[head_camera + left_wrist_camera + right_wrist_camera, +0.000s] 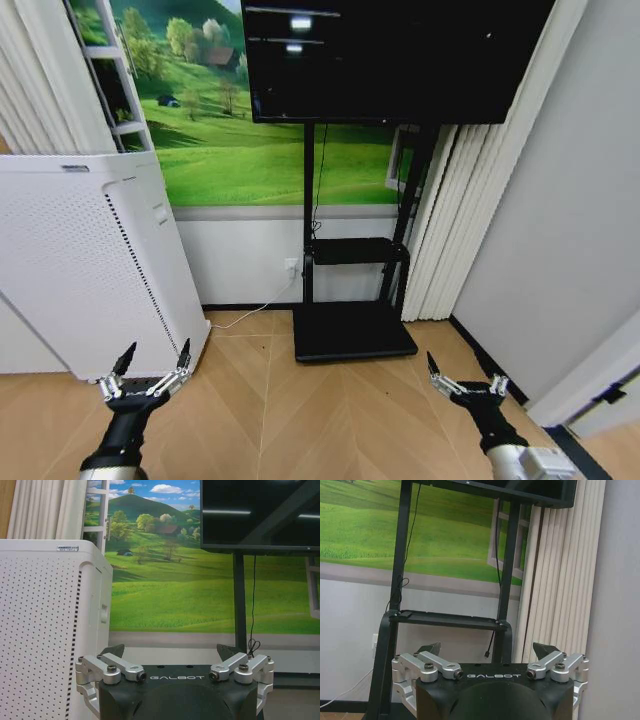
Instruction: Pick up the trash bin and place the garbage on the floor into it.
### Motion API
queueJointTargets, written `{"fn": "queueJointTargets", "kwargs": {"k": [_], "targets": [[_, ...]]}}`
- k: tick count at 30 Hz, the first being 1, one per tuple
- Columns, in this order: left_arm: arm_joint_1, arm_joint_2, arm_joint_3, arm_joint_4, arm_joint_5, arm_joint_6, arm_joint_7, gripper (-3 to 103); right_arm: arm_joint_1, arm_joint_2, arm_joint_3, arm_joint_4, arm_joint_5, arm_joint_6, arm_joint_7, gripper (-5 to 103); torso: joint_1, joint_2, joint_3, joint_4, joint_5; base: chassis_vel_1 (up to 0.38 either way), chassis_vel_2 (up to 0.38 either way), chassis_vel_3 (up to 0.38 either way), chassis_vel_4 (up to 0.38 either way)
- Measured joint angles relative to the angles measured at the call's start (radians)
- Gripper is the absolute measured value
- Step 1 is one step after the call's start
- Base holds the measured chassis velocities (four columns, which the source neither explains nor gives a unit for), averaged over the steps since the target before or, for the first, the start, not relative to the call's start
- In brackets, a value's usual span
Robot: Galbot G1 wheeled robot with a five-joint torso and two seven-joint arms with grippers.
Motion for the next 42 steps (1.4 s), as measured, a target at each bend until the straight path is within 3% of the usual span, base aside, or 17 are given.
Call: {"fn": "queueJointTargets", "kwargs": {"k": [42], "targets": [[0.000, 0.000, 0.000, 0.000, 0.000, 0.000, 0.000, 100, 0.000, 0.000, 0.000, 0.000, 0.000, 0.000, 0.000, 100, 0.064, 0.179, 0.114, 0.0000, 0.0000, 0.000, 0.000, 0.000, 0.000]]}}
